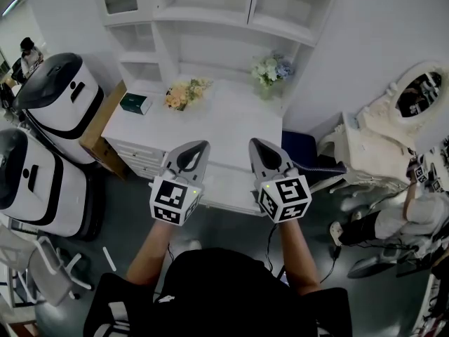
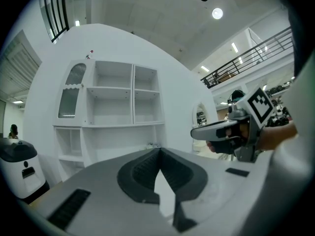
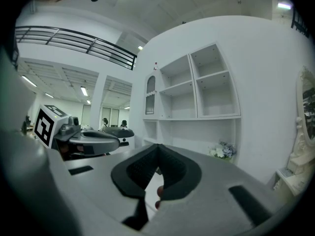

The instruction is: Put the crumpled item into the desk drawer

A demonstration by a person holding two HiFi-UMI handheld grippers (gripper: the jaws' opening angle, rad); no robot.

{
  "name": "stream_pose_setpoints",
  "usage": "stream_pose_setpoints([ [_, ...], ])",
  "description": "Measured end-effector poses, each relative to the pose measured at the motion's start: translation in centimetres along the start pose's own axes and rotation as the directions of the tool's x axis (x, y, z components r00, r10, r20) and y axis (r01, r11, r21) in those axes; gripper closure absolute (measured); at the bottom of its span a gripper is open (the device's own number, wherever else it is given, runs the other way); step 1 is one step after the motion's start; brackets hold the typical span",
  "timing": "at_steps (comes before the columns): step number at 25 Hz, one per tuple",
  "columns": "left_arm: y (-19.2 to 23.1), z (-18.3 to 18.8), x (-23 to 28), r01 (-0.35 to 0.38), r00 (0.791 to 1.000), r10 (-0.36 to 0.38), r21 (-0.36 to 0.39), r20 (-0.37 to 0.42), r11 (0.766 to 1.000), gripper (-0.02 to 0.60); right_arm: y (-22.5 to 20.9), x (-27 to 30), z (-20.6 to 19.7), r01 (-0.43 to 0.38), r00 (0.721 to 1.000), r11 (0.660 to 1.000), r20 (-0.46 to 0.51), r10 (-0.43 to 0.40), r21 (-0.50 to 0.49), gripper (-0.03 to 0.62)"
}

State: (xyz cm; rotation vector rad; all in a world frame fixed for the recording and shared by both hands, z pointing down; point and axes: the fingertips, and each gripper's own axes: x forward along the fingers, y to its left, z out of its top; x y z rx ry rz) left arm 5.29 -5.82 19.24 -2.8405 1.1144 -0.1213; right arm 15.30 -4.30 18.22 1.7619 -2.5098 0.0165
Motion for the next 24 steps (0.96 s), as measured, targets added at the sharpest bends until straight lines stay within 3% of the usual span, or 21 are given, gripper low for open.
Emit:
stream_pose_setpoints([
  [24, -1.3, 0.6, -0.5, 0.009, 1.000, -0.009, -0.008, 0.019, 1.000, 0.575, 0.6, -1.2, -0.6, 0.008, 1.000, 1.000, 0.004, -0.008, 0.005, 0.599],
])
